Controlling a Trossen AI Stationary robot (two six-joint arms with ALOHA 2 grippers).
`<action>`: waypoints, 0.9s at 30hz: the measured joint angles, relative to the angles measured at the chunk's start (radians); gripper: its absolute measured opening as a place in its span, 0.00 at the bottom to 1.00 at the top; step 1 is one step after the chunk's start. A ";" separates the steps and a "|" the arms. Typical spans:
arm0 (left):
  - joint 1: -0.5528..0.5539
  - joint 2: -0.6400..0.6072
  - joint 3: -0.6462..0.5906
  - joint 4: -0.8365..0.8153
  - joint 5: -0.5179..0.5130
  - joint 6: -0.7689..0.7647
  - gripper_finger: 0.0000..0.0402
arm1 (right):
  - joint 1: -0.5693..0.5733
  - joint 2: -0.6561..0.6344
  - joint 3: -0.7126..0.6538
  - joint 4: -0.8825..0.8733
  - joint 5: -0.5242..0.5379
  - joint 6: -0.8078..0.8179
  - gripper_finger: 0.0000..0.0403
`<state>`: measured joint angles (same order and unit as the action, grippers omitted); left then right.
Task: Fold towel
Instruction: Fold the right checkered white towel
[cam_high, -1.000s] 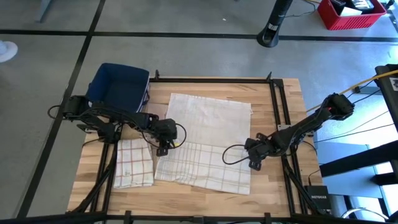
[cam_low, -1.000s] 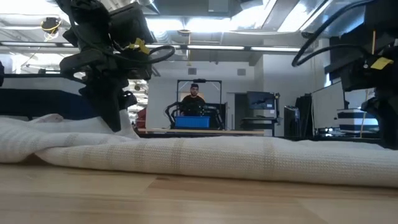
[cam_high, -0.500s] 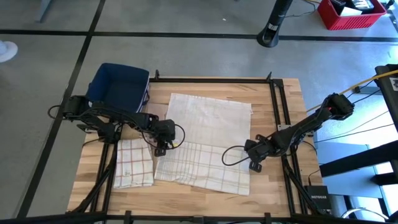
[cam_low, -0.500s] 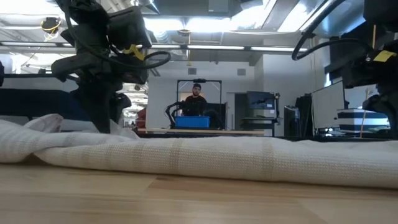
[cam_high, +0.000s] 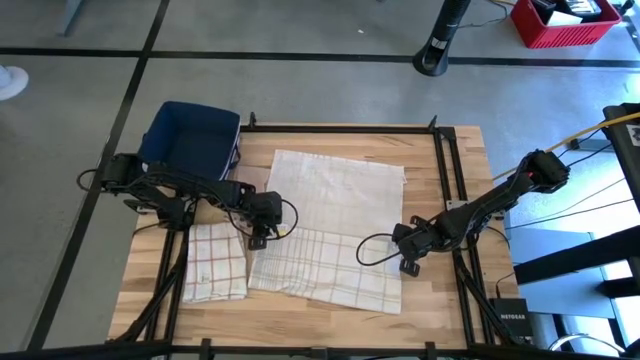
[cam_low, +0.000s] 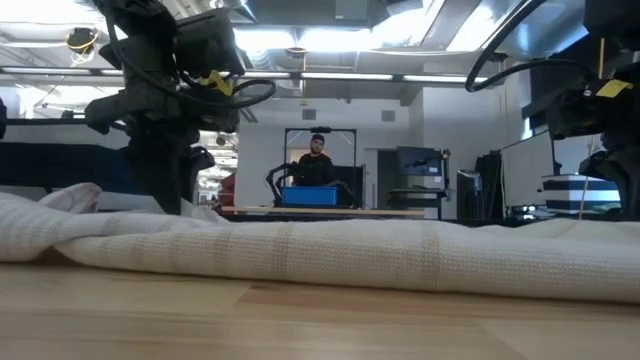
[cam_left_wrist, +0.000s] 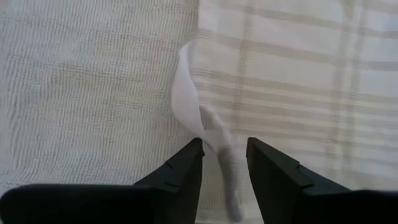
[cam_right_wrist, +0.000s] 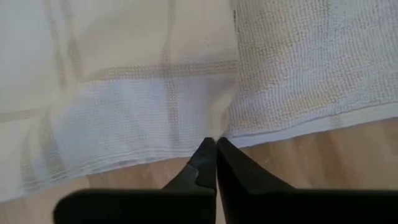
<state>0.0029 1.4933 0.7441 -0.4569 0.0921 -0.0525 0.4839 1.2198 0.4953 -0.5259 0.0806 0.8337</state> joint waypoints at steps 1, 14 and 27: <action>0.000 0.000 0.003 -0.006 0.000 0.000 0.28 | 0.000 0.000 0.000 0.000 -0.003 0.000 0.01; 0.017 0.000 0.003 -0.012 -0.118 -0.037 0.02 | 0.000 0.000 0.001 0.023 0.119 -0.017 0.00; -0.136 -0.139 0.121 -0.186 -0.200 -0.157 0.01 | 0.119 -0.012 0.306 -0.312 0.215 0.019 0.00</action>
<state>-0.1336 1.3542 0.8650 -0.6430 -0.1082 -0.2091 0.6033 1.2076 0.8015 -0.8382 0.2953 0.8524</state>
